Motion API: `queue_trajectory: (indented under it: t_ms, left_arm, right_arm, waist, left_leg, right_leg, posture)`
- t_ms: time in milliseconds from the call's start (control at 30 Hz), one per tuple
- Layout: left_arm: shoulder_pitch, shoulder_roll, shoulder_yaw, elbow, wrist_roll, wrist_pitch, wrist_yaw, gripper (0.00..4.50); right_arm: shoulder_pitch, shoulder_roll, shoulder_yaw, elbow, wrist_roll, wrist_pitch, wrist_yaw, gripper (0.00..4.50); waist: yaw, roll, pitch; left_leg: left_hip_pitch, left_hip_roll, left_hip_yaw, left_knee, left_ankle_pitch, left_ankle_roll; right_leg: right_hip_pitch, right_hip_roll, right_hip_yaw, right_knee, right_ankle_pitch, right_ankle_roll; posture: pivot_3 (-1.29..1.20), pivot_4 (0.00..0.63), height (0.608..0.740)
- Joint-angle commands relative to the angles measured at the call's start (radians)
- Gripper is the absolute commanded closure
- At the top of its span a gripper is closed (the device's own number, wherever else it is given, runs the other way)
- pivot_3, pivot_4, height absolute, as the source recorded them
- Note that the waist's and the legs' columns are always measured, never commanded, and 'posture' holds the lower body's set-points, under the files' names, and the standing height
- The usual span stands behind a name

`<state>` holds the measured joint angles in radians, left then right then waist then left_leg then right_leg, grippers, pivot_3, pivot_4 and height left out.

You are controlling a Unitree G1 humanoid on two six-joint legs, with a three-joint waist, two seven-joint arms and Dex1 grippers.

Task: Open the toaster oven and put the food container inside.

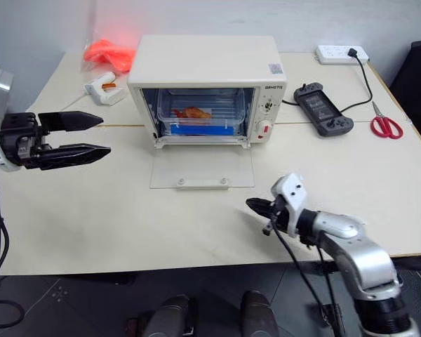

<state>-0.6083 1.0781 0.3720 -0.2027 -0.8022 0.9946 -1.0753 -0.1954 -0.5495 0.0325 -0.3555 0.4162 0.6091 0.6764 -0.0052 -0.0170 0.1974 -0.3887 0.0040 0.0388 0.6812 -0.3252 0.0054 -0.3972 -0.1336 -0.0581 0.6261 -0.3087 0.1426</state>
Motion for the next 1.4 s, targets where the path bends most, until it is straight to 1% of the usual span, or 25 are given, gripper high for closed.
queue_trajectory:
  t_ms: [33, 167, 267, 367, 500, 633, 700, 800, 867, 933, 1000, 1033, 1067, 1100, 1167, 1267, 1300, 1400]
  left_arm:
    - [-0.003, 0.039, 0.022, -0.05, -0.045, -0.004, -0.028, 0.02]
    - [-0.029, 0.034, 0.016, -0.041, -0.062, -0.005, -0.001, 0.02]
    - [-0.042, 0.033, 0.017, -0.035, -0.076, 0.0, 0.013, 0.02]
    - [-0.035, 0.039, 0.013, -0.035, -0.068, -0.016, 0.016, 0.02]
    - [-0.018, 0.035, 0.011, -0.034, -0.055, -0.035, 0.019, 0.02]
    - [-0.01, 0.024, 0.004, -0.025, -0.043, -0.058, 0.028, 0.02]
    - [-0.013, 0.017, -0.001, -0.018, -0.041, -0.07, 0.035, 0.02]
    - [-0.02, 0.009, -0.005, -0.006, -0.042, -0.078, 0.047, 0.02]
    - [-0.02, 0.008, -0.007, 0.006, -0.032, -0.089, 0.051, 0.02]
    - [-0.018, 0.009, -0.008, 0.016, -0.023, -0.099, 0.054, 0.02]
    - [-0.003, 0.014, -0.004, 0.02, -0.014, -0.108, 0.053, 0.0]
    - [0.002, 0.016, -0.003, 0.021, -0.01, -0.111, 0.051, 0.0]
    - [0.01, 0.018, -0.001, 0.022, -0.005, -0.116, 0.047, 0.0]
    - [0.019, 0.025, 0.0, 0.027, 0.005, -0.126, 0.041, 0.0]
    - [0.032, 0.034, 0.003, 0.034, 0.018, -0.139, 0.033, 0.0]
    - [0.041, 0.046, 0.013, 0.051, 0.029, -0.151, 0.021, 0.0]
    - [0.043, 0.051, 0.017, 0.059, 0.033, -0.157, 0.018, 0.0]
    - [0.044, 0.059, 0.029, 0.074, 0.04, -0.172, 0.017, 0.0]
  right_arm:
    - [-0.05, 0.059, 0.033, 0.1, -0.079, -0.089, -0.056, 4.5]
    - [-0.106, 0.119, 0.039, 0.223, -0.128, -0.164, -0.084, 4.5]
    - [-0.148, 0.139, 0.031, 0.276, -0.145, -0.198, -0.087, 4.5]
    - [-0.195, 0.129, 0.0, 0.246, -0.118, -0.19, -0.066, 4.5]
    - [-0.307, 0.122, -0.09, 0.176, -0.006, -0.127, -0.054, 4.5]
    - [-0.429, 0.121, -0.142, 0.213, 0.019, -0.104, -0.084, 4.5]
    - [-0.461, 0.119, -0.152, 0.232, 0.021, -0.095, -0.086, 4.5]
    - [-0.465, 0.101, -0.159, 0.236, 0.03, -0.087, -0.061, 4.5]
    - [-0.452, 0.059, -0.176, 0.224, 0.061, -0.06, -0.008, 4.5]
    - [-0.43, -0.008, -0.198, 0.209, 0.101, -0.027, 0.062, 4.5]
    - [-0.392, -0.135, -0.242, 0.206, 0.162, 0.033, 0.182, 4.11]
    - [-0.381, -0.178, -0.255, 0.208, 0.182, 0.051, 0.219, 3.91]
    - [-0.367, -0.228, -0.269, 0.214, 0.193, 0.051, 0.263, 3.54]
    - [-0.367, -0.288, -0.294, 0.241, 0.206, 0.067, 0.304, 3.27]
    - [-0.371, -0.369, -0.326, 0.281, 0.227, 0.092, 0.358, 2.6]
    - [-0.374, -0.459, -0.357, 0.32, 0.251, 0.108, 0.435, 1.61]
    - [-0.381, -0.482, -0.363, 0.344, 0.239, 0.097, 0.443, 1.23]
    - [-0.387, -0.523, -0.371, 0.399, 0.206, 0.05, 0.466, 0.22]
  waist:
    - [0.0, 0.0, 0.0]
    - [0.002, 0.0, 0.0]
    - [0.0, 0.0, 0.0]
    - [-0.001, 0.0, 0.0]
    - [-0.005, 0.001, 0.001]
    - [-0.01, 0.001, 0.001]
    - [-0.01, 0.001, 0.001]
    - [-0.009, 0.001, 0.001]
    - [-0.008, 0.001, 0.001]
    - [-0.005, 0.001, 0.001]
    - [0.0, 0.002, 0.001]
    - [0.003, 0.002, 0.001]
    - [0.003, 0.002, 0.001]
    - [0.003, 0.002, 0.001]
    - [0.001, 0.002, 0.001]
    - [-0.002, 0.002, 0.001]
    - [-0.003, 0.002, 0.001]
    - [-0.003, 0.002, 0.001]
  left_leg:
    - [0.0, 0.0, 0.0, 0.0, 0.0, 0.0]
    - [0.0, 0.0, 0.0, 0.0, 0.0, 0.0]
    - [0.0, 0.0, 0.0, 0.001, 0.0, 0.0]
    - [0.0, 0.0, 0.0, 0.0, 0.0, 0.0]
    - [0.0, 0.001, 0.0, 0.0, 0.0, 0.0]
    - [0.0, 0.001, 0.0, 0.0, 0.0, 0.0]
    - [0.0, 0.002, 0.0, 0.0, 0.0, -0.001]
    - [0.0, 0.001, -0.001, -0.001, -0.001, 0.0]
    - [-0.001, 0.0, 0.0, 0.0, -0.001, 0.0]
    - [-0.001, 0.0, 0.0, 0.0, -0.001, 0.0]
    - [-0.001, 0.0, 0.0, 0.0, -0.001, 0.001]
    - [-0.001, 0.0, 0.0, 0.0, -0.001, 0.001]
    - [-0.001, 0.0, 0.0, 0.0, -0.001, 0.002]
    - [-0.001, 0.0, 0.001, 0.0, -0.002, 0.002]
    - [-0.001, 0.0, 0.002, 0.001, -0.002, 0.002]
    - [0.0, 0.001, 0.003, 0.001, -0.002, 0.002]
    - [0.0, 0.002, 0.003, 0.0, -0.002, 0.002]
    - [0.0, 0.002, 0.004, 0.0, -0.002, 0.002]
  right_leg:
    - [0.0, 0.0, 0.0, 0.0, 0.0, 0.0]
    - [0.0, 0.0, 0.0, 0.0, 0.0, 0.0]
    - [0.0, 0.0, 0.0, 0.0, 0.0, 0.0]
    - [0.0, 0.0, 0.0, 0.0, 0.0, 0.0]
    - [0.0, 0.0, 0.0, 0.0, 0.0, 0.0]
    - [0.0, 0.001, 0.0, 0.0, 0.0, 0.0]
    - [0.0, 0.001, 0.0, 0.0, 0.0, 0.0]
    - [0.0, 0.0, 0.0, 0.0, 0.0, 0.0]
    - [0.0, 0.0, 0.0, 0.0, 0.0, 0.0]
    - [0.0, 0.0, 0.0, 0.0, 0.0, 0.0]
    - [0.0, 0.0, 0.0, 0.0, 0.0, 0.0]
    - [0.0, 0.0, 0.0, 0.0, 0.0, 0.0]
    - [0.0, 0.0, 0.0, -0.001, 0.0, 0.0]
    - [0.0, 0.0, 0.0, -0.001, 0.0, 0.0]
    - [0.0, 0.0, 0.0, -0.001, 0.0, 0.0]
    - [0.0, 0.001, 0.001, -0.001, 0.0, 0.0]
    - [0.0, 0.001, 0.001, -0.001, 0.0, 0.0]
    - [0.0, 0.001, 0.002, -0.001, 0.0, 0.0]
  posture:
    - [0.0, 0.15, 0.74]
    - [0.0, 0.15, 0.74]
    - [0.0, 0.15, 0.74]
    - [0.0, 0.15, 0.74]
    - [0.0, 0.15, 0.74]
    - [0.0, 0.15, 0.74]
    - [0.0, 0.15, 0.74]
    - [0.0, 0.15, 0.74]
    - [0.0, 0.15, 0.74]
    - [0.0, 0.15, 0.74]
    - [0.0, 0.15, 0.74]
    - [0.0, 0.15, 0.74]
    - [0.0, 0.15, 0.74]
    - [0.0, 0.15, 0.74]
    - [0.0, 0.15, 0.74]
    - [0.0, 0.15, 0.74]
    - [0.0, 0.15, 0.74]
    - [0.0, 0.15, 0.74]
